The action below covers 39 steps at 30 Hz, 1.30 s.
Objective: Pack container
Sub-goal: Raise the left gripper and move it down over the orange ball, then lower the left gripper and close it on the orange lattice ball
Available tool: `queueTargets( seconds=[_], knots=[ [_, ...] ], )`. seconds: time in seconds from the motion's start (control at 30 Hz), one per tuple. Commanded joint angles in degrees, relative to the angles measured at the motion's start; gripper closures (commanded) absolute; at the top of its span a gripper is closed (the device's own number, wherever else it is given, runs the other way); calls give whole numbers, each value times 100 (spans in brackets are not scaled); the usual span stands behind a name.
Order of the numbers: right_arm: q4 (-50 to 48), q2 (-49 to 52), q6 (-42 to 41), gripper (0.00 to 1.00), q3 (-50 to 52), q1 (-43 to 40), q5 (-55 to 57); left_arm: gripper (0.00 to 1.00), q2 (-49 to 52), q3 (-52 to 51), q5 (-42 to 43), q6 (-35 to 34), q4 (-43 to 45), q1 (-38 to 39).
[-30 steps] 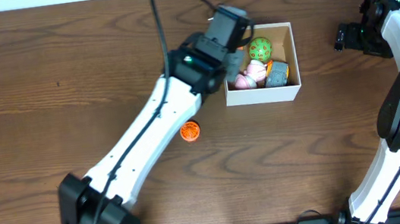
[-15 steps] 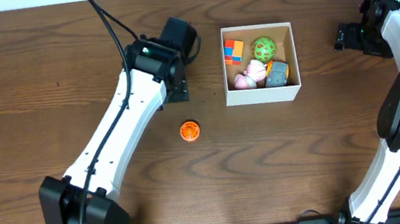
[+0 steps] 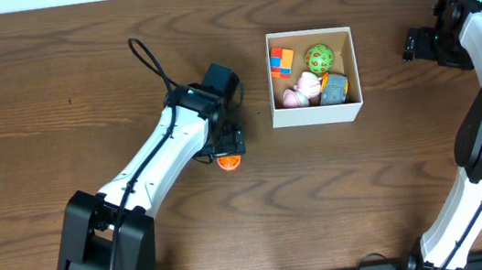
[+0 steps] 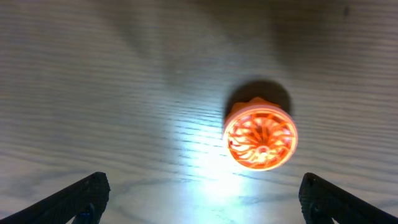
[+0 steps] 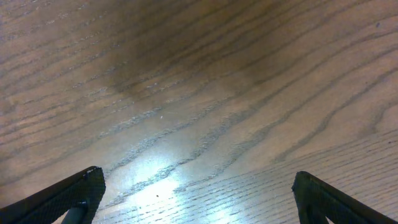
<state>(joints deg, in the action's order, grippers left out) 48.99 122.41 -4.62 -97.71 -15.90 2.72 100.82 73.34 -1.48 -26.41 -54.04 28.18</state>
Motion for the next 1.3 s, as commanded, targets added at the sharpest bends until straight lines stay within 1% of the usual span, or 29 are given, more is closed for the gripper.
queueTargets(
  seconds=[0.0, 0.2, 0.37, 0.73, 0.9, 1.03, 1.27],
  knots=[
    [4, 13, -90, 1, 28, -22, 2, 2, -31, -46, 260, 116, 144, -9],
    [2, 13, -90, 1, 28, -22, 2, 2, 48, -129, 289, 173, 293, -9],
    [2, 13, -90, 1, 28, -22, 2, 2, 179, -396, 535, 168, 579, -9],
    [2, 13, -90, 1, 28, -22, 4, 2, 190, -1080, 535, 103, 1191, -9],
    [2, 13, -90, 1, 28, -22, 2, 2, 192, -1207, 538, 111, 1421, -9],
    [2, 13, -90, 1, 28, -22, 2, 2, 195, -1207, 535, 507, 1591, 2],
    [2, 13, -90, 1, 28, -22, 2, 1, 195, -1207, 535, 638, 1843, 2]
  ],
)
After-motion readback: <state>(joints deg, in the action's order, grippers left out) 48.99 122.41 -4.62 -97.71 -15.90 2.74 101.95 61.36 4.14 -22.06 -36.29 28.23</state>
